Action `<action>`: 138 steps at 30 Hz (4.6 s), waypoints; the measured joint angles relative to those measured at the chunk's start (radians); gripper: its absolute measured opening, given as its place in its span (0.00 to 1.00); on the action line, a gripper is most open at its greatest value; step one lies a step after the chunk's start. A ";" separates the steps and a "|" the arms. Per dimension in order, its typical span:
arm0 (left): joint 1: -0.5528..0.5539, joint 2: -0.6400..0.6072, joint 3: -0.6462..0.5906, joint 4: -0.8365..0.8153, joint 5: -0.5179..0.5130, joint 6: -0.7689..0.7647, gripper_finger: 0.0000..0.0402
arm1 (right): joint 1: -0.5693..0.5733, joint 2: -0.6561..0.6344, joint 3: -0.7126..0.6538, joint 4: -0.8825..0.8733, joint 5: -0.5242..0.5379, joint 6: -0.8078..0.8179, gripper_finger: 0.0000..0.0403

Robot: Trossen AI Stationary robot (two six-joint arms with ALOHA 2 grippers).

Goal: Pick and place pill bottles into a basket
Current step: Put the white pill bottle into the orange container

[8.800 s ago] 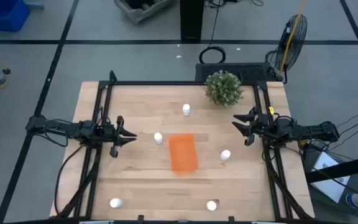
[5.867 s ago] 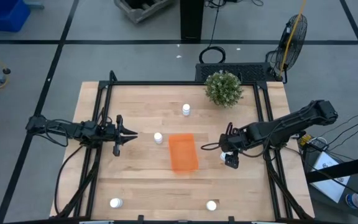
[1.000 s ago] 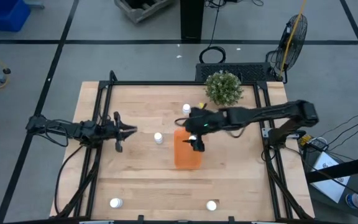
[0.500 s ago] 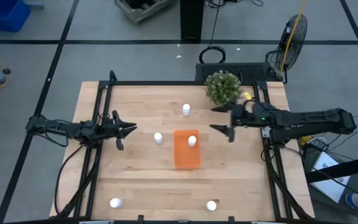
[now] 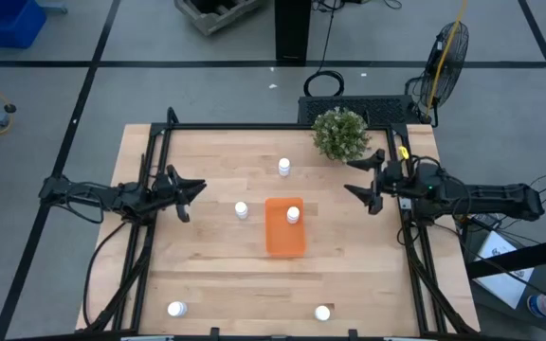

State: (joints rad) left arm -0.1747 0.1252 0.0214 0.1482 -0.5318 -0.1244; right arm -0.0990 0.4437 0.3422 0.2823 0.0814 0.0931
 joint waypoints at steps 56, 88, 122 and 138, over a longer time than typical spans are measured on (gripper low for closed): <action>0.129 1.089 0.911 -0.778 0.294 0.036 0.17 | 0.000 -0.387 -0.301 -0.141 0.154 0.001 0.84; 0.198 1.544 1.134 -1.007 0.456 0.109 0.57 | 0.000 -0.387 -0.302 -0.144 0.150 0.020 0.84; 0.220 1.591 1.133 -0.946 0.541 0.120 0.57 | 0.001 -0.387 -0.302 -0.145 0.149 0.034 0.84; 0.220 1.590 1.134 -0.988 0.528 0.199 0.40 | 0.001 -0.387 -0.302 -0.161 0.149 0.034 0.84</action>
State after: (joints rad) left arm 0.0456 1.7153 1.1553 -0.8398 -0.0036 0.0743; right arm -0.0982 0.0566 0.0402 0.1210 0.2306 0.1272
